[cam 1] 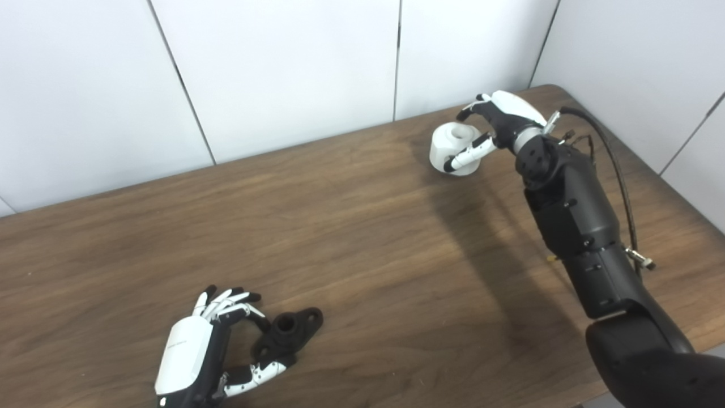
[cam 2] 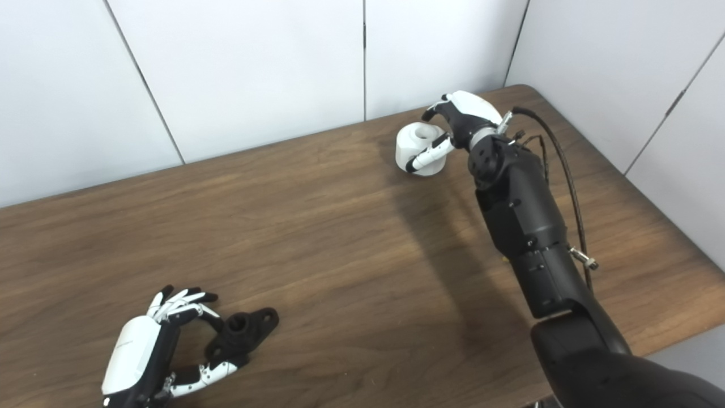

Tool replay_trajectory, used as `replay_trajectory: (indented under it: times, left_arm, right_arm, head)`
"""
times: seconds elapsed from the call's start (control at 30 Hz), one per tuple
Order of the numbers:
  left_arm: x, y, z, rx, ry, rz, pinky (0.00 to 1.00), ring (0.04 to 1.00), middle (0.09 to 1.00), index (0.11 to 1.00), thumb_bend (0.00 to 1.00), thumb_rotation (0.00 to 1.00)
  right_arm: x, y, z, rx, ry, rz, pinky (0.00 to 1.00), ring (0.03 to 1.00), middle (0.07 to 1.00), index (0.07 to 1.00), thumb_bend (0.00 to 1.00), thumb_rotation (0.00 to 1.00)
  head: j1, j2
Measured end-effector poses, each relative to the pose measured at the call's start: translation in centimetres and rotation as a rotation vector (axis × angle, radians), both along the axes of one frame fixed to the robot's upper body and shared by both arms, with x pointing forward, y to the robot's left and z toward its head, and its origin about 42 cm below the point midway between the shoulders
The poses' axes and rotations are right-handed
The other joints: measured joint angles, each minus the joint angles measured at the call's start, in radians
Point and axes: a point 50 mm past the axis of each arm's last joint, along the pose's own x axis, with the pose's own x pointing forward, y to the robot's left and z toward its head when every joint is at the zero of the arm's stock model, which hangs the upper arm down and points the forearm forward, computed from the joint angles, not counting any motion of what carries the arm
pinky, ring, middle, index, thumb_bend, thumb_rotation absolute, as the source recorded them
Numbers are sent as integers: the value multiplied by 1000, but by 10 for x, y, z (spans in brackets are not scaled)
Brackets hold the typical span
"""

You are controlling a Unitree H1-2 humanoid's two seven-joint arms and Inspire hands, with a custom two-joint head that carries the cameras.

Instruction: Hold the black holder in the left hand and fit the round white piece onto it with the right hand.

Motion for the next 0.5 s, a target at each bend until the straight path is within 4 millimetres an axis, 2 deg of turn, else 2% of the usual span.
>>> replay_trajectory:
  times: [0.27, 0.5]
  left_arm:
    - [0, 0, 0, 4, -1, 0, 1000, 857, 773, 486, 520, 42]
    - [0, 0, 0, 11, -3, 0, 1000, 858, 776, 486, 520, 42]
  right_arm:
    - [0, -10, 1, -17, -24, -26, 1000, 1000, 978, 796, 868, 295]
    - [0, -10, 1, -20, -25, -24, 1000, 1000, 979, 785, 869, 302]
  head:
    - [-3, 2]
    - [-3, 2]
